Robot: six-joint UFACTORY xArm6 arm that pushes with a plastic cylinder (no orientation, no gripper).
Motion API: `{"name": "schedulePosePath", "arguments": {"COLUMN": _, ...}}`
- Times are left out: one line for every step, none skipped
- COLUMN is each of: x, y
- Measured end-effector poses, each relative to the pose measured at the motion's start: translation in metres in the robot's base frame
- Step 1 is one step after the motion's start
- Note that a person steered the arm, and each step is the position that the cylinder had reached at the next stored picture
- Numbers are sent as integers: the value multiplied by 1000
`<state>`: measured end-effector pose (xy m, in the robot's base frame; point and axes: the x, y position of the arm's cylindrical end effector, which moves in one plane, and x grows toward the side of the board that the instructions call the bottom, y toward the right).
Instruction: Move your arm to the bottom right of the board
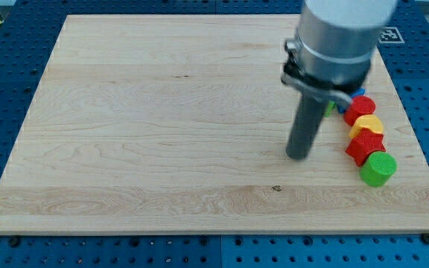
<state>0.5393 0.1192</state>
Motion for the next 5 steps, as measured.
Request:
{"name": "schedulePosePath", "arguments": {"x": 62, "y": 48}}
{"name": "schedulePosePath", "arguments": {"x": 79, "y": 115}}
{"name": "schedulePosePath", "arguments": {"x": 63, "y": 133}}
{"name": "schedulePosePath", "arguments": {"x": 38, "y": 134}}
{"name": "schedulePosePath", "arguments": {"x": 29, "y": 138}}
